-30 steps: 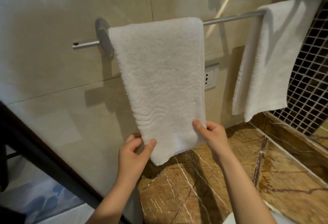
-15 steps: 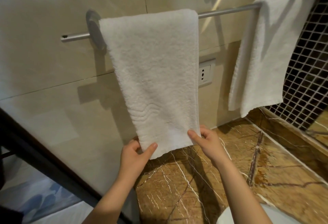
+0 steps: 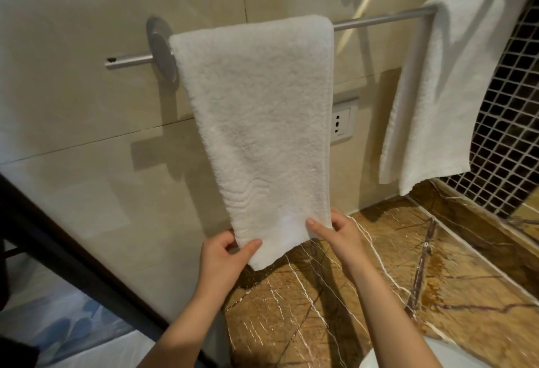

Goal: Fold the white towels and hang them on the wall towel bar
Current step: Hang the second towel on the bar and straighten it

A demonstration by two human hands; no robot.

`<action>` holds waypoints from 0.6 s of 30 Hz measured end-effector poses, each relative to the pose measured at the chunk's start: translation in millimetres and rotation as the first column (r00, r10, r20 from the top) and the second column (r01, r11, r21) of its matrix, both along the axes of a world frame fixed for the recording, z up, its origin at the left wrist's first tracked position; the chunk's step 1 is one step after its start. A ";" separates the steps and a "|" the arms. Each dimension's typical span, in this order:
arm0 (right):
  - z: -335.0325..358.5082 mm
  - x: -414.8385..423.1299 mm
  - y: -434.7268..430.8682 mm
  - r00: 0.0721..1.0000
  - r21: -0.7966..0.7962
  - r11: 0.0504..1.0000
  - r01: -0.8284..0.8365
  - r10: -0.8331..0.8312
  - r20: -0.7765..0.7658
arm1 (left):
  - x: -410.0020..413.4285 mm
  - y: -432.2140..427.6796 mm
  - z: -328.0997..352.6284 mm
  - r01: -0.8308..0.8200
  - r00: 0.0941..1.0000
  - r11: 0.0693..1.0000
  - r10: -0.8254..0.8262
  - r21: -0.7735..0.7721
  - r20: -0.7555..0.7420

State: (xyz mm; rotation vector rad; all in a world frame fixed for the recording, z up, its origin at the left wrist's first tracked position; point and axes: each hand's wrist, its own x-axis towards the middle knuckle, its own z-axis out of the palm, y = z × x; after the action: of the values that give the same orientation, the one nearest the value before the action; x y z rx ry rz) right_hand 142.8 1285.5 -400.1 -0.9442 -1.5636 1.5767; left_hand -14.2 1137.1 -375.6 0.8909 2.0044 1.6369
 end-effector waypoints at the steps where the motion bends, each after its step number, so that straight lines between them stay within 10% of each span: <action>1: -0.7 -0.4 2.0 1.000 -0.004 1.000 -0.005 0.004 -0.023 | 0.5 0.2 0.4 0.000 1.000 1.000 0.000 0.003 -0.002; 18: 7.5 -1.0 2.2 1.000 -0.030 0.999 -0.011 0.010 -0.029 | 0.1 -1.2 -6.0 0.023 1.000 1.000 -0.023 -0.019 -0.010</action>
State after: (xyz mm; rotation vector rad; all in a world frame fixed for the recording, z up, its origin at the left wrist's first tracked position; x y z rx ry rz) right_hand 141.8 1287.7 -392.6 -0.9278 -1.5310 1.6184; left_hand -14.1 1135.8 -381.6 0.9138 2.0056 1.6011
